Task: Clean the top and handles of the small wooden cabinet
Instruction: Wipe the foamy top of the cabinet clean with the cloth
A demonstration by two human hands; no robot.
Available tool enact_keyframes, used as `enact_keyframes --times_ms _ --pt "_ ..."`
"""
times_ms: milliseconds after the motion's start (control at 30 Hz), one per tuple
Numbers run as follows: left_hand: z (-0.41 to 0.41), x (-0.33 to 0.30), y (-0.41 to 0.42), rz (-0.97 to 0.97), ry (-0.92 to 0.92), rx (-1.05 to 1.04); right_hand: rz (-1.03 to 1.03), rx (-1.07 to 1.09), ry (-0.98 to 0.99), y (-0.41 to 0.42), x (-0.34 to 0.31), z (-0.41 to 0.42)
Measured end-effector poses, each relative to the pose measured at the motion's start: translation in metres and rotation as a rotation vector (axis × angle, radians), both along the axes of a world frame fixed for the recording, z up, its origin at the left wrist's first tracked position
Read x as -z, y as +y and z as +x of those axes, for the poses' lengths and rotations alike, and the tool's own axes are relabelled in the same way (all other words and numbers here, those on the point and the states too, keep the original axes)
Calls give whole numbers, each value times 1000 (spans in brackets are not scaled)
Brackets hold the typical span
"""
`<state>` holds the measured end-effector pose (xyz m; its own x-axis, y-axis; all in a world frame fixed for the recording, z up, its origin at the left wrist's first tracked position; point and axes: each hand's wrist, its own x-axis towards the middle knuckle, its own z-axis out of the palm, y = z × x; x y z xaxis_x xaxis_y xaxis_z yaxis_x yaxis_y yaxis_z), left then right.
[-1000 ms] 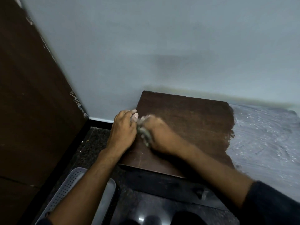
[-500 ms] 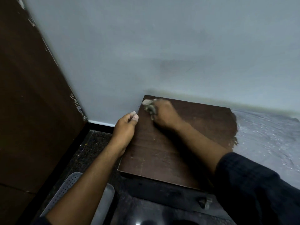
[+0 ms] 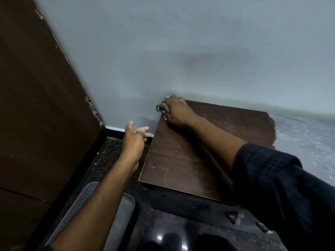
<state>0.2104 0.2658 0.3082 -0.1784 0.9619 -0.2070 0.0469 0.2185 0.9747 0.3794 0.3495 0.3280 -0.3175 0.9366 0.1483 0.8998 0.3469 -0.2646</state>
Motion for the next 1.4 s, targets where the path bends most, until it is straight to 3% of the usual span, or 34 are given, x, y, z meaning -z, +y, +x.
enact_keyframes --times_ms 167,300,400,533,700,767,933,1033,1167,1267,1400 --pt "-14 5 -2 123 18 -160 28 -349 216 -119 12 -39" --pt "-17 5 -7 109 115 -136 -66 -552 222 -159 15 -31" --pt "-16 0 -21 97 186 -36 -95 -277 278 -115 0 7" --pt "-11 -12 -45 229 331 44 -41 18 153 -91 -9 16" --pt "10 -28 -66 385 436 55 -16 -202 182 -191 5 -14" --pt "23 -33 -78 450 467 97 -48 -187 168 -220 10 5" --pt "39 -35 -116 560 547 289 -67 117 246 -255 -5 100" --pt "34 -26 -132 596 578 319 -50 249 225 -273 0 111" --pt "59 -20 -144 609 535 437 -4 178 217 -281 10 69" --pt "94 -23 -150 645 429 576 15 177 257 -298 9 92" --pt "120 -22 -154 669 440 636 -30 483 254 -329 11 176"
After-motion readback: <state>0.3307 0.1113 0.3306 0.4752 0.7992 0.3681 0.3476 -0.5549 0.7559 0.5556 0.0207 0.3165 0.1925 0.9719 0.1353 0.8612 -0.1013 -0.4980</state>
